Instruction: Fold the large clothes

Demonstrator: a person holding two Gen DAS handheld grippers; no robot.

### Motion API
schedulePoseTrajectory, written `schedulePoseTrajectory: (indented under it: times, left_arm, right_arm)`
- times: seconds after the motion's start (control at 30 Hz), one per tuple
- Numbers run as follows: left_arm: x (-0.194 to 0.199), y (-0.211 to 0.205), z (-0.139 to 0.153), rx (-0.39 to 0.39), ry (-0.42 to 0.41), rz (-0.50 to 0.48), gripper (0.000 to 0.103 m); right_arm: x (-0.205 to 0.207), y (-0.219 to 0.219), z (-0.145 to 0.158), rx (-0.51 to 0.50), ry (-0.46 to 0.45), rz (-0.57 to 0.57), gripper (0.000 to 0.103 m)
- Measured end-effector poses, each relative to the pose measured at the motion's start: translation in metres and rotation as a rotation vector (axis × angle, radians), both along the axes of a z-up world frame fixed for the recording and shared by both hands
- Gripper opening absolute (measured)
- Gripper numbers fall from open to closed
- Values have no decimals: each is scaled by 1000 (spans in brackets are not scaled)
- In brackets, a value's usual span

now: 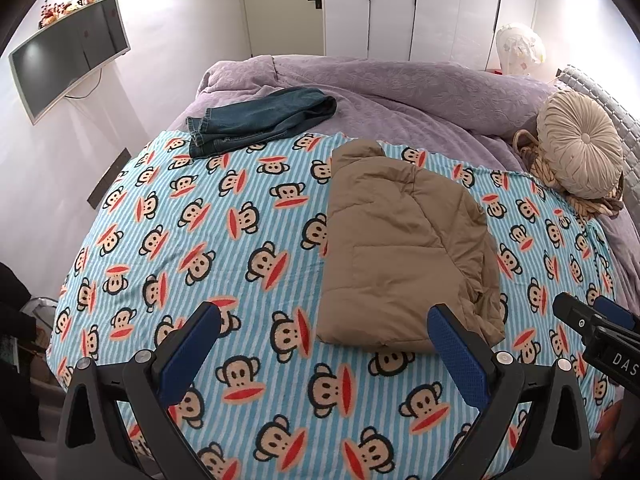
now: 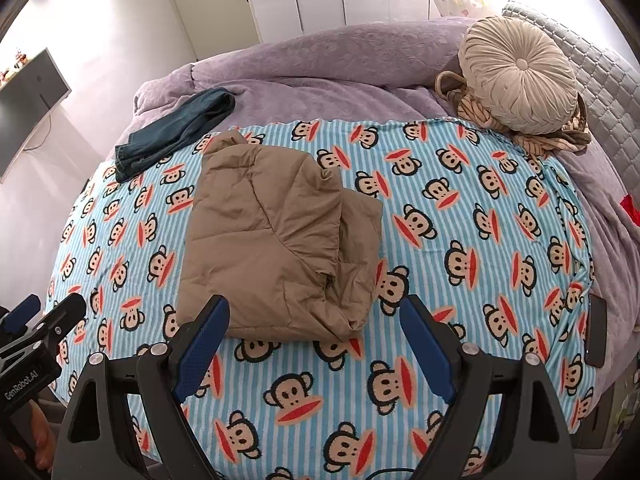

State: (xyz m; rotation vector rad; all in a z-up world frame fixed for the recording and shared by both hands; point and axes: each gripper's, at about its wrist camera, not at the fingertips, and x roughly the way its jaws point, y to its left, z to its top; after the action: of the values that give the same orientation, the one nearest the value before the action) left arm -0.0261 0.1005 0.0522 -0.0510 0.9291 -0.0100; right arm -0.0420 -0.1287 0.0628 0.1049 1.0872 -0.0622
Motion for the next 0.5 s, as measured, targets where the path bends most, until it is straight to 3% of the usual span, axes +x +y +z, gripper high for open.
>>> schedulePoseTrajectory:
  times: [0.5]
  left_arm:
    - [1,0,0,9,-4,-9,103]
  right_arm:
    - [-2,2,-1,-1,1,-9,89]
